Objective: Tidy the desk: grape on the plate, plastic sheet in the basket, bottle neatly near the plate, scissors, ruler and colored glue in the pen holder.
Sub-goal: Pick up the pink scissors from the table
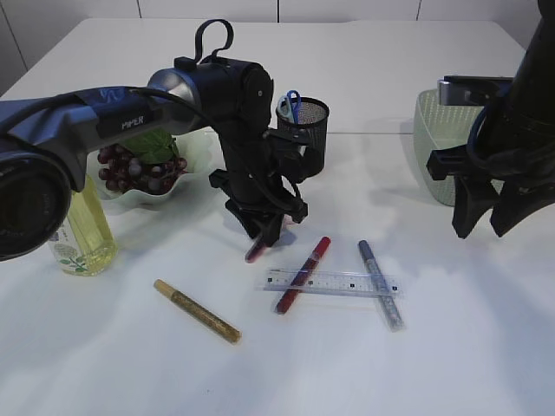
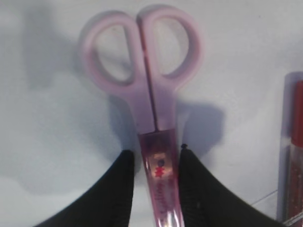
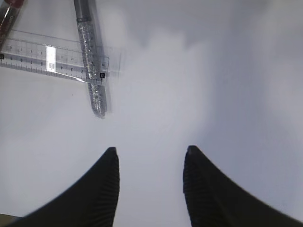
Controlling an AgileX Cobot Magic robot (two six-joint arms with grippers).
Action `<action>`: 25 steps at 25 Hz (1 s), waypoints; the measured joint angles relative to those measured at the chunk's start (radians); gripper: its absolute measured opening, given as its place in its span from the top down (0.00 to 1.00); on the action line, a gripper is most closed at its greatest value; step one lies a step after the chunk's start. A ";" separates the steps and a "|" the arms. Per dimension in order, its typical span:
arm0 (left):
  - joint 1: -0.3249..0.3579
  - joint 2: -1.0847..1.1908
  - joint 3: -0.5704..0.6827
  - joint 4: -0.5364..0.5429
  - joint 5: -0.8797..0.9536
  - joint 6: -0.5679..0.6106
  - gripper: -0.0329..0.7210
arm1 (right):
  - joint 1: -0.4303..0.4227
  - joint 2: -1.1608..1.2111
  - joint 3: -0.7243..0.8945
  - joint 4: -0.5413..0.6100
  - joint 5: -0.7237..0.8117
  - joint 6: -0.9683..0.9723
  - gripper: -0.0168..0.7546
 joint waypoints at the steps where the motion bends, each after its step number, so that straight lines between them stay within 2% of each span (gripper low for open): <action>1: 0.000 0.000 0.000 0.004 0.000 0.000 0.65 | 0.000 0.000 0.000 0.000 0.000 0.000 0.51; 5: 0.000 0.000 0.000 0.011 0.000 0.000 0.67 | 0.000 0.000 0.000 0.000 0.000 0.000 0.51; 10: 0.000 0.000 0.000 0.015 0.000 0.000 0.79 | 0.000 0.000 0.000 0.000 0.000 0.000 0.51; 22: 0.000 -0.004 0.000 0.013 0.000 0.000 0.81 | 0.000 0.000 0.000 0.000 0.000 0.000 0.51; 25: 0.000 -0.023 0.000 0.004 0.003 0.000 0.90 | 0.000 0.000 0.000 0.000 0.000 0.000 0.51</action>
